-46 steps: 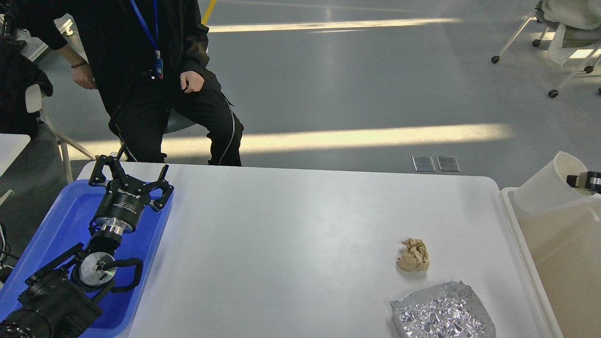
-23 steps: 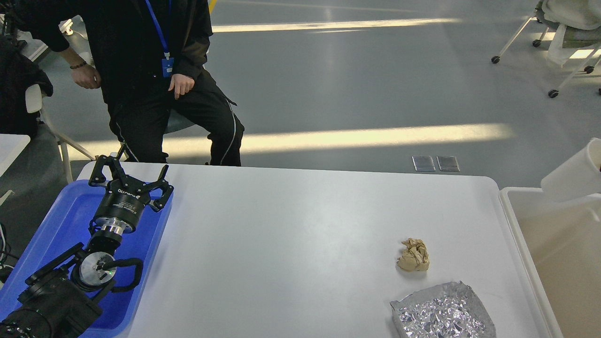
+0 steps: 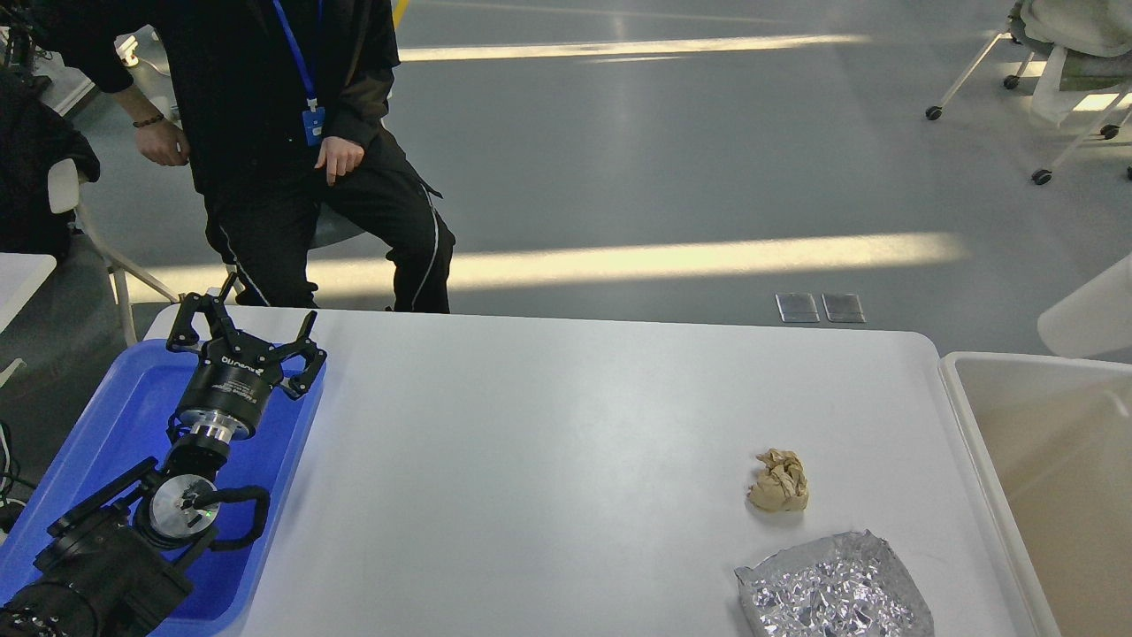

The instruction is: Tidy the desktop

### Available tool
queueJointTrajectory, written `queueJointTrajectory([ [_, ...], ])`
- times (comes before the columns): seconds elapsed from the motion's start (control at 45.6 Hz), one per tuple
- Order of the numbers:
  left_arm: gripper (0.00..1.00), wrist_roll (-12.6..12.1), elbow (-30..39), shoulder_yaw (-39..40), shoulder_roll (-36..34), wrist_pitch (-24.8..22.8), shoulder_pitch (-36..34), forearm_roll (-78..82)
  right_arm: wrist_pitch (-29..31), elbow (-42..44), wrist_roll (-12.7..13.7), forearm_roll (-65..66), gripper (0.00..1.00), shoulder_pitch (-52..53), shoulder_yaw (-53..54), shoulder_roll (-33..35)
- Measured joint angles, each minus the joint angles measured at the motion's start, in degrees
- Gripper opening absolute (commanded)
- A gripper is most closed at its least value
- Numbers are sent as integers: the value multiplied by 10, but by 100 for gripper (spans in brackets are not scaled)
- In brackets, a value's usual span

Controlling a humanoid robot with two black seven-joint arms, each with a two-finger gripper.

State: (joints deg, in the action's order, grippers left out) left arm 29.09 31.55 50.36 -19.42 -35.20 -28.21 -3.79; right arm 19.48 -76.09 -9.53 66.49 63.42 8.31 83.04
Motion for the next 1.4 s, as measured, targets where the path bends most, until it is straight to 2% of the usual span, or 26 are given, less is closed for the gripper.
queueJointTrajectory([
  [0.241, 100, 0, 0, 0, 0, 0, 0, 0, -25, 66, -3, -174, 0, -20, -20, 5],
  [0.395, 100, 0, 0, 0, 0, 0, 0, 0, -63, 99, -6, -296, 0, -48, -43, -2],
  [0.702, 100, 0, 0, 0, 0, 0, 0, 0, -106, 190, -40, -519, 0, -138, -65, -52],
  [1.008, 100, 0, 0, 0, 0, 0, 0, 0, -113, 330, -50, -664, 0, -246, -63, -163],
  [1.403, 100, 0, 0, 0, 0, 0, 0, 0, -112, 522, -43, -727, 0, -344, -37, -324],
])
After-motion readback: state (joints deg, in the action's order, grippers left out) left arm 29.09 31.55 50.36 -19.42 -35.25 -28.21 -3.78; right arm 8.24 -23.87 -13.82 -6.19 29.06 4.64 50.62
